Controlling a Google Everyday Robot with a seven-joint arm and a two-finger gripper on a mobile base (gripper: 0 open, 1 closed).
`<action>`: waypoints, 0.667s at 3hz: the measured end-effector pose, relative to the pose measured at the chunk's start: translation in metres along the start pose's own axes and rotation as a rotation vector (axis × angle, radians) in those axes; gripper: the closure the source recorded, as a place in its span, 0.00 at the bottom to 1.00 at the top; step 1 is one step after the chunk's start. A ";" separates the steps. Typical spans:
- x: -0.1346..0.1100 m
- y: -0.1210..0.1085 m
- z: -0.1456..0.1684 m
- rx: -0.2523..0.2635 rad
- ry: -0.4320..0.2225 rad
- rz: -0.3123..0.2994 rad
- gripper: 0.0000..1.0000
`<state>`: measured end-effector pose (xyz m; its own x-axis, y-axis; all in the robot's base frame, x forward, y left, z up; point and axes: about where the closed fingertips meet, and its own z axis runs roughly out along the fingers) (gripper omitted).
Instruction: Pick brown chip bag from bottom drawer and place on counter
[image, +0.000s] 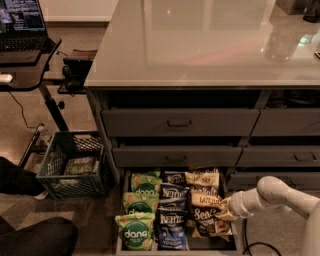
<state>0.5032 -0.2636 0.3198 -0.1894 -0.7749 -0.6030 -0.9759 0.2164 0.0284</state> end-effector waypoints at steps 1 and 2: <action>-0.018 0.005 -0.042 0.009 -0.043 -0.018 1.00; -0.049 0.016 -0.075 0.006 -0.101 -0.064 1.00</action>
Offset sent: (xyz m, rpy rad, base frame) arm -0.0232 0.0006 0.1496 0.1499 -0.1179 0.0866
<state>0.4889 -0.2667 0.4096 -0.1143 -0.7236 -0.6807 -0.9849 0.1721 -0.0176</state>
